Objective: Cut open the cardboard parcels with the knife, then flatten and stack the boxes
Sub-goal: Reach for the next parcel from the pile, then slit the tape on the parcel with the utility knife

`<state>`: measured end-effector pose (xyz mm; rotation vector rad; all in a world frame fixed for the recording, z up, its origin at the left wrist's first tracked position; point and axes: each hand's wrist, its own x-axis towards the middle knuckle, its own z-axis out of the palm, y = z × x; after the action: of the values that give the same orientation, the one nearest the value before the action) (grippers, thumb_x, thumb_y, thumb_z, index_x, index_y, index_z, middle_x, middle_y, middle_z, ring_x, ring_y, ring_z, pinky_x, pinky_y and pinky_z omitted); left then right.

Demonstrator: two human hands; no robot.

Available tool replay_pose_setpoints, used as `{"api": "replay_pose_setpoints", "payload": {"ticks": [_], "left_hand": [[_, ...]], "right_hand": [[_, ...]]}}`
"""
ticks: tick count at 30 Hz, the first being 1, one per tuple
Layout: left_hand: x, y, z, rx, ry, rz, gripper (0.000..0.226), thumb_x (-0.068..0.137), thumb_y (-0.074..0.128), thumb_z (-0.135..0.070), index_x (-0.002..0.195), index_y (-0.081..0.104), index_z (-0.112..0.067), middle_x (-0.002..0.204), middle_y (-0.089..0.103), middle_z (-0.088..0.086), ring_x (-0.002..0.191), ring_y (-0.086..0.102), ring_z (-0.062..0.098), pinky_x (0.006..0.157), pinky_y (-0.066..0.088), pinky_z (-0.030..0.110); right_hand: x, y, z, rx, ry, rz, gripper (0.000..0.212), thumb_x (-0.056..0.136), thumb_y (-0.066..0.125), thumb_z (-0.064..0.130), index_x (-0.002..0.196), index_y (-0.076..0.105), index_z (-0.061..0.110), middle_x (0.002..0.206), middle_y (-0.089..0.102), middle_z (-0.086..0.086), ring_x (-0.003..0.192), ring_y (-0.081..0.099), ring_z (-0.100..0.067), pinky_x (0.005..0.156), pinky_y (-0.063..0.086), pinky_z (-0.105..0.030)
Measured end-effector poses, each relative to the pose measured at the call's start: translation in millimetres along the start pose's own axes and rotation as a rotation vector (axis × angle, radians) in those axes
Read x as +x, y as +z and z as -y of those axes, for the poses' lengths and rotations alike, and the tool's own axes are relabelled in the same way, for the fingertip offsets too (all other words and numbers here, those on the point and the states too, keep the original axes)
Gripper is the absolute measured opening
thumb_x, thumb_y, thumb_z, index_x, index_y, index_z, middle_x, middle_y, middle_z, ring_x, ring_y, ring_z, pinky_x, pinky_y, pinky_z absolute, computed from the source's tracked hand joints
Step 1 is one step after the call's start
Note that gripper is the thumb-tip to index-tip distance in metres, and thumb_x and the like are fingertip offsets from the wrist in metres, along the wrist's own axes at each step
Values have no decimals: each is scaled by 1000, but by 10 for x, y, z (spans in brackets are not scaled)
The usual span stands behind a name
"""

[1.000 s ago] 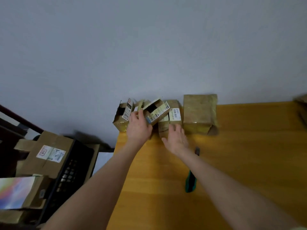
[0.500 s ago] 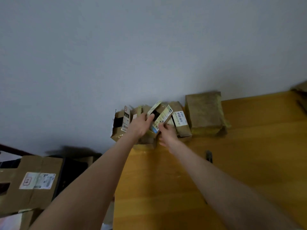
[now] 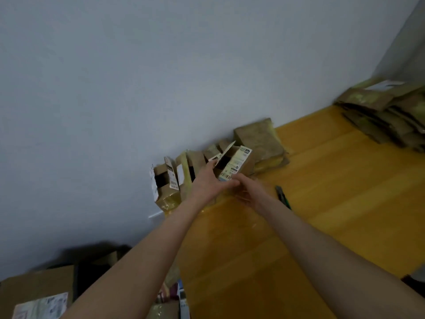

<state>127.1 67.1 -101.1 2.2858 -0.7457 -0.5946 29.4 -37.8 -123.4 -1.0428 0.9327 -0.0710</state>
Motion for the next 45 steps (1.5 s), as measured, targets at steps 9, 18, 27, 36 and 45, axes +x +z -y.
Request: {"api": "replay_pose_setpoints", "payload": {"ticks": [9, 18, 27, 36, 45], "left_hand": [[-435, 527, -259, -973, -499, 376, 42, 92, 56, -42, 124, 52, -14, 120, 62, 14, 107, 62, 30, 88, 54, 42], [-634, 743, 51, -513, -472, 294, 59, 94, 47, -55, 138, 47, -15, 134, 54, 8, 117, 54, 25, 99, 47, 43], [-625, 786, 426, -442, -431, 207, 50, 91, 65, -24, 134, 51, -3, 117, 62, 9, 97, 62, 20, 74, 51, 27], [-432, 873, 555, 389, -58, 117, 52, 99, 49, -33, 148, 36, -24, 138, 48, 5, 121, 51, 23, 96, 46, 35], [-591, 1076, 541, 657, -89, 202, 113, 74, 77, -49, 154, 4, -16, 157, 19, 7, 143, 23, 27, 118, 22, 46]], "right_hand": [[-343, -824, -244, 80, 24, -133, 59, 87, 61, 52, 135, 46, 22, 120, 56, -2, 109, 56, -21, 92, 49, -38], [-364, -851, -498, 142, 117, -142, 62, 82, 75, 34, 134, 50, 11, 118, 62, -8, 102, 60, -27, 80, 54, -39], [-210, -627, -911, -594, 5, -196, 62, 91, 57, 49, 142, 45, 15, 138, 52, -9, 123, 51, -25, 96, 45, -34], [142, -1244, -1090, -1375, 15, -537, 53, 101, 44, 31, 146, 26, 10, 145, 33, -12, 129, 34, -32, 99, 37, -40], [80, -1085, -1094, -1102, 35, -299, 47, 93, 56, 43, 130, 50, 15, 114, 63, -7, 95, 62, -24, 65, 51, -32]]}}
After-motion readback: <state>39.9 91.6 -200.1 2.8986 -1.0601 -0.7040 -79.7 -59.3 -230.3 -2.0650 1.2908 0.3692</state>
